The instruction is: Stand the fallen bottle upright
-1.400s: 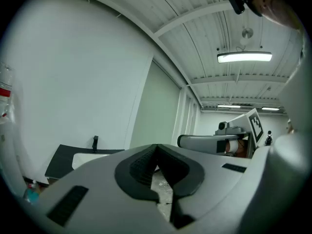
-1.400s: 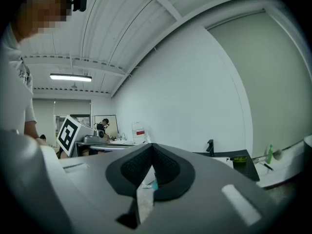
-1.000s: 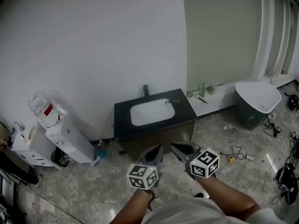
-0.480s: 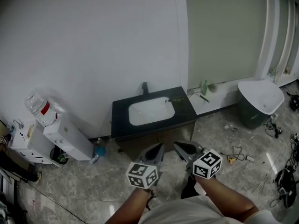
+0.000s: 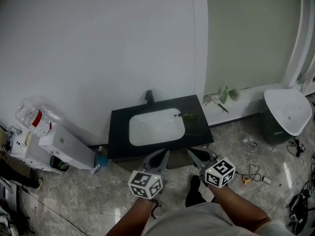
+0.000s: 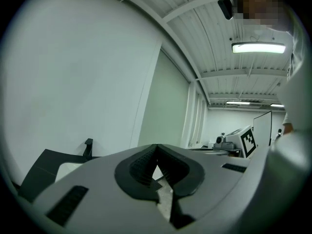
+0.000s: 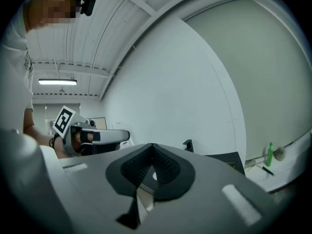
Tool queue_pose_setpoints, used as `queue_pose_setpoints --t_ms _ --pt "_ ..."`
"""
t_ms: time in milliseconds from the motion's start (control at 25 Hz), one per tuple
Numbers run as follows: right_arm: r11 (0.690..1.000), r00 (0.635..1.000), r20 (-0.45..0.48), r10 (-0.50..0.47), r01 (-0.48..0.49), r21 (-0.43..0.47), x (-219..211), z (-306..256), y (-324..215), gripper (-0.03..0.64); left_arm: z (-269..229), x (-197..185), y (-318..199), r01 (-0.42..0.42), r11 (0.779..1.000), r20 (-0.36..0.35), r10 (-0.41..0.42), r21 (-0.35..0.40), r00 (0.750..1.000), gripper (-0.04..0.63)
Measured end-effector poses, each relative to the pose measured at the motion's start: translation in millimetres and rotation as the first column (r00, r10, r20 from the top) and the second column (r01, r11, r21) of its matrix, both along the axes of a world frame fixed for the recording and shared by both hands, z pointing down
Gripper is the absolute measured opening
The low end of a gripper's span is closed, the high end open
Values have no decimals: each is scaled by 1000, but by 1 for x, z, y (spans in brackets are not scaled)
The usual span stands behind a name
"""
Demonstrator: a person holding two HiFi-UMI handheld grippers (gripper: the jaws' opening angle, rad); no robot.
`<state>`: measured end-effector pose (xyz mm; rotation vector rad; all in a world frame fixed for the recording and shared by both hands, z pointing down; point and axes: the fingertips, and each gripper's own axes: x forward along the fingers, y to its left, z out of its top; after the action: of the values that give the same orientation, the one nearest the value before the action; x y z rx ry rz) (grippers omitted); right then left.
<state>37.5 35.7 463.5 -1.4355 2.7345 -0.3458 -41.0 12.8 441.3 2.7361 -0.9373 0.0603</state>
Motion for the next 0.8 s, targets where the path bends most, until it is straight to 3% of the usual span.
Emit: queue_pose_setpoints --t_ms 240,520,640,800 --pt "988 984 -110 -143 135 -77 55 33 -143 3 8 53 -128 96 995 -8 -96 -42 995 8" --pt "961 942 -237 -235 190 -200 85 81 -265 3 33 64 -217 197 975 17 -196 -106 980 8" --pt "931 907 -283 -312 233 -280 81 107 -300 5 37 57 -244 234 965 1 -235 -115 972 8" --pt "865 847 -327 -420 265 -427 72 147 -341 51 46 50 -275 251 960 12 -251 -126 968 8"
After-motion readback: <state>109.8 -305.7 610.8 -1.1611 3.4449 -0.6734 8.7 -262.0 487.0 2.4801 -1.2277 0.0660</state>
